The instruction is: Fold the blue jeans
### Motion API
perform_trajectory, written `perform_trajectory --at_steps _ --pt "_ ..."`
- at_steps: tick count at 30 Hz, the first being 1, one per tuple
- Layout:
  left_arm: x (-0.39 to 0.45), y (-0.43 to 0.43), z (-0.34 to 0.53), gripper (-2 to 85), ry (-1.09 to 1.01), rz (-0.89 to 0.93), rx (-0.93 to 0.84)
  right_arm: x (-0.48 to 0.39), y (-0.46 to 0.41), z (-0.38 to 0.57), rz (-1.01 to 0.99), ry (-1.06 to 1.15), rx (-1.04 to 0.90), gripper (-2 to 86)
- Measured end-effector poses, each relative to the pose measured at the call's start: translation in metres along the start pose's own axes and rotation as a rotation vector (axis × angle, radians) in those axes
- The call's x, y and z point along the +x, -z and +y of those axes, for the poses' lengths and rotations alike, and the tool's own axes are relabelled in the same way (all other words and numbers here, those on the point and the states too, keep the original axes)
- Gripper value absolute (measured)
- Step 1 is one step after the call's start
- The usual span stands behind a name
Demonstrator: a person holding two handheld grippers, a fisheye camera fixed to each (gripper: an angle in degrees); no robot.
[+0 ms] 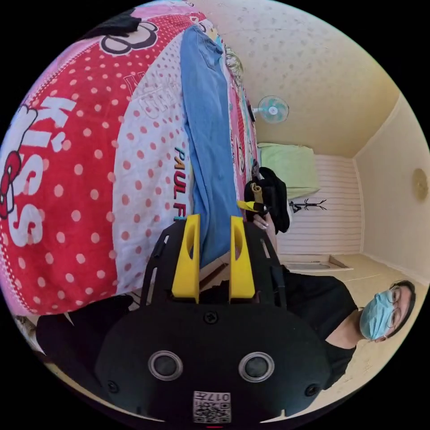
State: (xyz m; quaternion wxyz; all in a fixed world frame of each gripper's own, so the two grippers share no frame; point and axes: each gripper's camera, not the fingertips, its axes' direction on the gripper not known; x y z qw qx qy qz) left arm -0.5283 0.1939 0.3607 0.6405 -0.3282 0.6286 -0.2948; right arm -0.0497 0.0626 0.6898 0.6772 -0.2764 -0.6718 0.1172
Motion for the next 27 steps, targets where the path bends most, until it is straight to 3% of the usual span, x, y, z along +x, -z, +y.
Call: perform_trajectory --at_steps 2,4,6,8,11,16,22,27 --pt "0.018 -0.016 -0.005 8.9 -0.032 -0.203 -0.040 0.003 -0.002 0.002 -0.021 0.005 0.009 8.7" --pt "0.023 -0.027 -0.010 6.0 -0.035 -0.285 -0.066 0.007 -0.004 0.003 -0.050 0.003 0.003 8.4" --pt "0.023 -0.025 -0.012 1.2 -0.043 -0.277 -0.059 0.008 -0.006 0.004 -0.079 0.004 -0.012 8.3" --pt "0.014 0.009 0.004 0.2 0.011 -0.210 0.123 0.005 -0.004 0.007 -0.082 0.013 -0.010 8.4" --pt "-0.018 0.033 0.027 0.0 0.131 -0.121 0.234 0.003 -0.003 0.011 -0.082 0.026 -0.024 8.6" --pt "-0.037 0.023 0.036 4.5 0.117 0.064 0.182 0.004 -0.004 0.019 -0.046 0.027 -0.042 9.7" --pt "-0.028 -0.017 0.021 10.2 0.108 -0.108 -0.036 -0.003 -0.026 0.025 -0.021 0.112 -0.059 11.8" --pt "-0.006 -0.029 0.014 7.1 0.045 -0.285 -0.068 0.005 -0.067 0.016 -0.211 0.112 -0.027 10.5"
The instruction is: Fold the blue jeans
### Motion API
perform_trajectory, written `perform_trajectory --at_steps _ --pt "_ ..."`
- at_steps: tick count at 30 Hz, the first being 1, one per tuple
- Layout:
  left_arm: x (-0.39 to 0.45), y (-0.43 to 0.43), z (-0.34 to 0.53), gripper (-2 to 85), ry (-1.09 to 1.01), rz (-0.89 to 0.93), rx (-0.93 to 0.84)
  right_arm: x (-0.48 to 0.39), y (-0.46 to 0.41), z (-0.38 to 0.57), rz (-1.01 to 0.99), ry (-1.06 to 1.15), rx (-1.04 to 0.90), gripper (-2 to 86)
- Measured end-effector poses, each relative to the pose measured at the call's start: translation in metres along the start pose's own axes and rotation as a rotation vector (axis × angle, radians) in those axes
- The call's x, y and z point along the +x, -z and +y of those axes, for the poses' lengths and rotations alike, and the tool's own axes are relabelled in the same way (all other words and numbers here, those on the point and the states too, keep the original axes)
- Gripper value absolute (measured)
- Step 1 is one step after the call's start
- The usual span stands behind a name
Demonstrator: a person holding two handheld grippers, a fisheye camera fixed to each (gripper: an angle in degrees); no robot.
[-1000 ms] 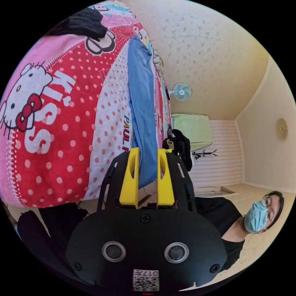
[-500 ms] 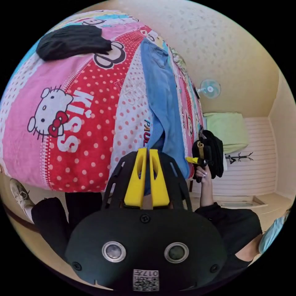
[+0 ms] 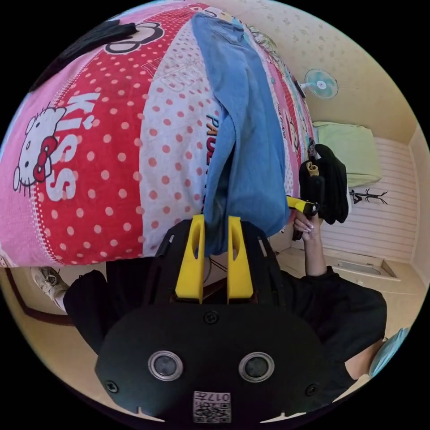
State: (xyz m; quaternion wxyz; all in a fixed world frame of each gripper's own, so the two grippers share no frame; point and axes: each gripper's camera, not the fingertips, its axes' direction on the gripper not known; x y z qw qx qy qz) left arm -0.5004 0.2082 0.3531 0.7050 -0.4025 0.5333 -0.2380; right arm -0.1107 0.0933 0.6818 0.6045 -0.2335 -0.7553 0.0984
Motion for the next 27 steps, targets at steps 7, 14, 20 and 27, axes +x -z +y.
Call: perform_trajectory --at_steps 7,14,20,27 --pt "-0.025 0.008 0.015 -0.5 -0.133 0.703 0.006 -0.033 -0.019 -0.011 -0.102 -0.006 -0.074 4.5" --pt "-0.095 0.028 0.040 0.5 0.288 0.316 0.071 -0.031 0.023 0.007 0.046 -0.076 0.014 4.2" --pt "-0.083 0.059 0.051 6.3 0.141 0.422 0.293 -0.036 0.018 0.018 0.189 -0.055 0.052 7.7" --pt "-0.041 0.041 0.030 4.1 -0.080 0.413 0.202 -0.044 0.007 0.010 0.227 -0.043 0.054 8.5"
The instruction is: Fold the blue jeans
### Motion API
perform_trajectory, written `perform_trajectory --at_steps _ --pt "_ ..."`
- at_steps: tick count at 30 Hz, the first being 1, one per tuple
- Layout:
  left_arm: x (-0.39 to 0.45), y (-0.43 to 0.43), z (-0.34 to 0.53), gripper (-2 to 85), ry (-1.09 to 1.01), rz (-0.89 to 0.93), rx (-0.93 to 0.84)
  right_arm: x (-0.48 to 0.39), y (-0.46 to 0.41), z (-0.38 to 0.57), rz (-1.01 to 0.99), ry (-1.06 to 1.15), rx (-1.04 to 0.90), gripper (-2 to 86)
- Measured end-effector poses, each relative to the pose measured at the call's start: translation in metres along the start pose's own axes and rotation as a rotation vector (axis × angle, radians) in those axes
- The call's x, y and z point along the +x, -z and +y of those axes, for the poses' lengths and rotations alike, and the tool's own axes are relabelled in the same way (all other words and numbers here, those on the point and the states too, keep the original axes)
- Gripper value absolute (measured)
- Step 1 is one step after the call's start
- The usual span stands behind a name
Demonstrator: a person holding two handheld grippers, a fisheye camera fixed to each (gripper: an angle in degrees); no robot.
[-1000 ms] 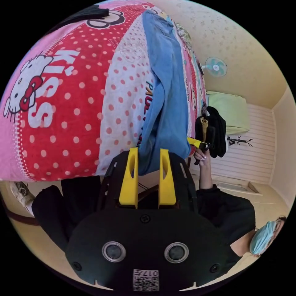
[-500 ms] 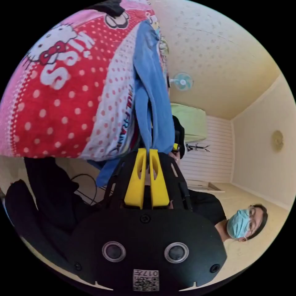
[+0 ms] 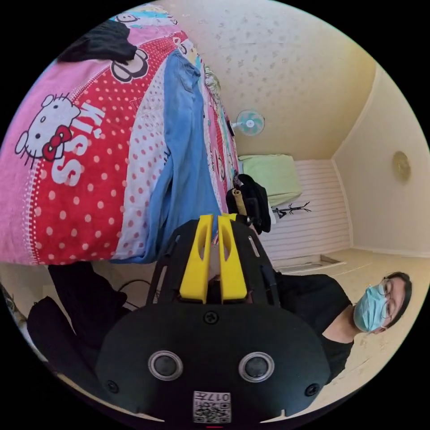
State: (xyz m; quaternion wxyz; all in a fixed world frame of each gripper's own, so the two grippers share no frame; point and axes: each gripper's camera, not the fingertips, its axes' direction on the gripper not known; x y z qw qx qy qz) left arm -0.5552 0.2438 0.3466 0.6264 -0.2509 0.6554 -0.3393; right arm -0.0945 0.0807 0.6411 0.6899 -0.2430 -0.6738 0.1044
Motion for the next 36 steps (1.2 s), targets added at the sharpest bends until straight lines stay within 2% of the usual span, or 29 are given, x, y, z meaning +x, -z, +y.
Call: perform_trajectory --at_steps 2,4,11,16,21,26,31,36 --pt "0.005 -0.010 -0.003 9.1 0.034 -0.206 -0.038 -0.002 -0.002 -0.001 -0.005 0.003 0.012 8.8" --pt "0.006 -0.016 -0.005 12.5 0.049 -0.320 -0.071 -0.004 -0.003 -0.001 -0.004 0.002 0.031 8.9" --pt "-0.012 -0.026 -0.004 13.2 0.058 -0.182 -0.079 -0.001 -0.007 0.002 -0.035 -0.021 0.052 9.0" --pt "-0.006 -0.015 0.003 5.6 -0.019 -0.100 0.005 -0.004 -0.014 0.003 0.001 -0.016 0.034 8.8" --pt "-0.019 -0.031 0.000 7.7 0.033 -0.119 -0.069 -0.009 -0.018 0.002 0.053 -0.021 0.041 9.0" --pt "-0.019 -0.041 -0.007 8.1 0.042 -0.259 -0.104 -0.009 -0.023 0.001 0.021 -0.025 0.040 9.2" --pt "-0.037 -0.054 -0.009 8.5 0.083 -0.188 -0.158 -0.010 -0.027 0.003 0.031 -0.032 0.036 9.3" --pt "-0.039 -0.052 -0.011 6.9 0.095 -0.246 -0.150 -0.013 -0.031 0.006 0.052 -0.031 0.023 9.4"
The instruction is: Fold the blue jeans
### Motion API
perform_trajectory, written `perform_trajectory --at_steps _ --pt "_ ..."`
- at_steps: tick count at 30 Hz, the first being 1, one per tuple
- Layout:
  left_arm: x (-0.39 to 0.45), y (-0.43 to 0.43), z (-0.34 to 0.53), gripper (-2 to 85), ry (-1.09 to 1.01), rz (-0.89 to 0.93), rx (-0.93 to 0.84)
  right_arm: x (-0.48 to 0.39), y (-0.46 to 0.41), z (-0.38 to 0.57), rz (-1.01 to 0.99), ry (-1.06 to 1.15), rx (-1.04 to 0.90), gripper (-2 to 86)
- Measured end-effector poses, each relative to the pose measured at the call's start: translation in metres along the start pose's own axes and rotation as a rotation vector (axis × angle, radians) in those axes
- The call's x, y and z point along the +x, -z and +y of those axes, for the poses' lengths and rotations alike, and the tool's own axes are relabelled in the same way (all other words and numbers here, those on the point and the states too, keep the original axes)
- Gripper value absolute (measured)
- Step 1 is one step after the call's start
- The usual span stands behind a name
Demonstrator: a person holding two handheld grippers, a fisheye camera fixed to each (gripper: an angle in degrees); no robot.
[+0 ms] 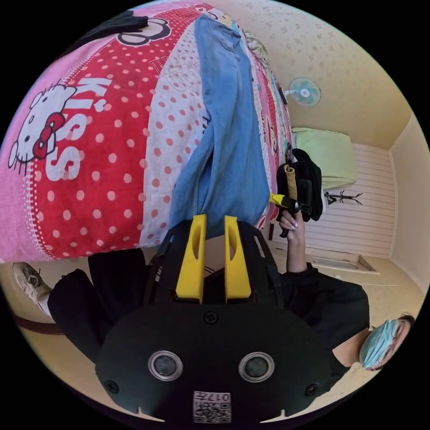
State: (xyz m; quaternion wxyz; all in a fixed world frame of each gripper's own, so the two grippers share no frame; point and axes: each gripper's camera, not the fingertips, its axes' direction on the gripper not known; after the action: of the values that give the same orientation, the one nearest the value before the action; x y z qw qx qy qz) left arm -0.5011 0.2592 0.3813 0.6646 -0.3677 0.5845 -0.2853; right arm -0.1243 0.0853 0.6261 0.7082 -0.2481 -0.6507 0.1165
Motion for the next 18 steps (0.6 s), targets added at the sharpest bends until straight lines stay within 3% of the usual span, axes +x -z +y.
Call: perform_trajectory --at_steps 18 --pt "-0.014 0.001 -0.005 4.9 0.092 -0.059 -0.032 -0.009 -0.001 0.012 -0.020 0.001 -0.010 11.5"
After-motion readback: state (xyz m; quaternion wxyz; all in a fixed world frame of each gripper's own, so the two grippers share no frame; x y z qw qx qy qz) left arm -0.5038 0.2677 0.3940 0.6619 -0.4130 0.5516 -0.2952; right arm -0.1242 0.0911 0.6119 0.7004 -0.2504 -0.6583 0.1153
